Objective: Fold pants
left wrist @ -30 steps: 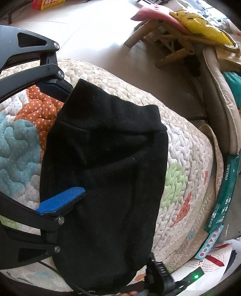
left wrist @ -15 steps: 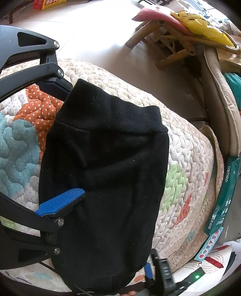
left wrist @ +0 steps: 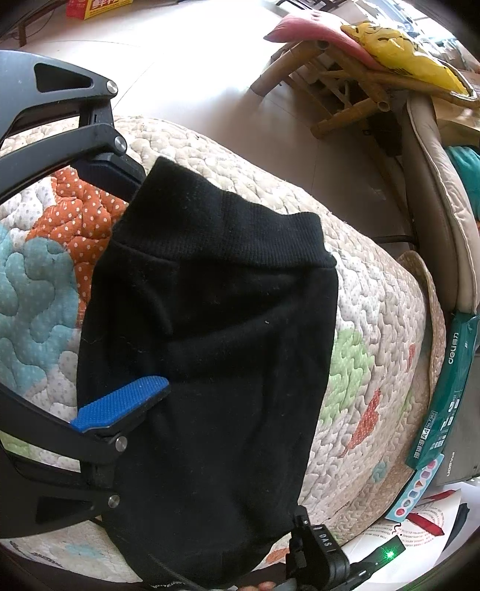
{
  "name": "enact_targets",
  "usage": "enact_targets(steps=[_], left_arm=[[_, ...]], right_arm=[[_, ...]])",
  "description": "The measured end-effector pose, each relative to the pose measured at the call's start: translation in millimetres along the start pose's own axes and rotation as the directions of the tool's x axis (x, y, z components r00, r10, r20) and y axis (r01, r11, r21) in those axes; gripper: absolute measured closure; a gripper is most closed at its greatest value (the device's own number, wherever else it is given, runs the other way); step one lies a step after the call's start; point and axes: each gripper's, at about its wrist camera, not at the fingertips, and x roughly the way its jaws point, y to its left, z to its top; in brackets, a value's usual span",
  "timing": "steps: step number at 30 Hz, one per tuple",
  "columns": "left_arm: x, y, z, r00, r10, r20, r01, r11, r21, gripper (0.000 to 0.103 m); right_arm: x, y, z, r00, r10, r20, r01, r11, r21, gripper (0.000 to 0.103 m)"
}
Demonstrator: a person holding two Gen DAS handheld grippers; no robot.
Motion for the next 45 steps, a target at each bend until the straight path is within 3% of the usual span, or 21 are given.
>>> enact_targets(steps=[5, 9, 11, 12, 13, 15, 17, 19, 20, 21, 25, 33, 34, 38, 42, 45], left_arm=[[1.1, 1.6, 0.4, 1.000, 0.005, 0.001, -0.005, 1.000, -0.002, 0.009], [1.6, 2.0, 0.6, 1.000, 0.005, -0.001, -0.005, 1.000, -0.003, 0.009], [1.6, 2.0, 0.7, 1.000, 0.006, -0.001, -0.006, 1.000, -0.004, 0.009], [1.6, 2.0, 0.8, 1.000, 0.007, -0.002, -0.007, 1.000, -0.004, 0.009], [2.0, 1.4, 1.3, 1.000, 0.007, -0.001, -0.007, 1.000, -0.006, 0.009], [1.9, 1.4, 1.1, 1.000, 0.007, -0.001, -0.007, 1.000, -0.006, 0.009], [2.1, 1.4, 0.9, 1.000, 0.007, -0.001, -0.007, 1.000, -0.005, 0.009], [1.9, 1.5, 0.7, 1.000, 0.007, -0.001, -0.007, 1.000, -0.005, 0.009], [1.8, 1.6, 0.7, 1.000, 0.007, -0.001, -0.007, 1.000, -0.005, 0.009], [1.9, 1.8, 0.6, 1.000, 0.006, -0.002, -0.006, 1.000, -0.006, 0.009], [1.5, 1.9, 0.3, 1.000, 0.007, -0.002, -0.007, 1.000, -0.007, 0.009], [1.8, 1.8, 0.4, 1.000, 0.007, -0.002, -0.007, 1.000, -0.009, 0.008], [1.7, 1.9, 0.5, 1.000, 0.007, -0.002, -0.007, 1.000, -0.009, 0.008], [0.6, 1.6, 2.3, 1.000, 0.010, -0.011, -0.010, 1.000, -0.004, 0.008], [-9.6, 7.2, 6.1, 0.999, -0.028, -0.023, 0.027, 0.999, -0.024, 0.008], [-26.9, 18.5, 10.8, 0.999, -0.040, 0.026, 0.042, 0.997, -0.063, 0.008]], right_arm=[[2.5, -24.3, 18.5, 0.996, 0.035, 0.078, -0.045, 0.991, 0.128, 0.100], [-0.4, -26.6, 26.0, 0.989, 0.073, 0.125, -0.090, 0.988, 0.129, 0.098], [-4.8, -23.7, 25.9, 0.991, 0.089, 0.098, -0.099, 0.990, 0.099, 0.095], [-5.4, -20.3, 22.4, 0.993, 0.083, 0.085, -0.089, 0.993, 0.075, 0.084], [-3.0, -14.4, 16.7, 0.994, 0.077, 0.073, -0.081, 0.995, 0.052, 0.061], [-5.5, -1.3, 0.1, 0.998, 0.049, 0.045, -0.049, 0.999, -0.006, 0.037], [4.5, 6.4, -8.3, 1.000, -0.005, -0.007, 0.004, 0.998, -0.070, 0.041], [20.3, 10.4, -14.2, 0.995, -0.014, -0.101, 0.003, 0.994, -0.111, 0.079], [18.6, 13.9, -14.2, 0.996, -0.022, -0.088, 0.011, 0.992, -0.125, 0.081], [17.7, 16.9, -14.0, 0.996, -0.029, -0.090, 0.016, 0.990, -0.138, 0.092], [14.5, 20.2, -9.4, 0.995, -0.077, -0.057, 0.069, 0.989, -0.131, 0.095], [25.3, 10.1, 10.9, 0.998, -0.059, -0.003, 0.059, 0.998, -0.035, 0.096], [26.0, 3.8, 20.1, 0.998, -0.061, 0.013, 0.061, 0.998, -0.004, 0.100], [15.0, -12.8, 39.0, 0.995, -0.061, 0.081, 0.056, 0.996, 0.063, 0.098], [-15.4, -16.3, 34.2, 0.990, -0.012, 0.139, 0.005, 0.999, 0.051, 0.093], [-32.9, -13.5, 6.0, 0.987, 0.025, 0.157, -0.029, 0.999, 0.022, 0.087]])
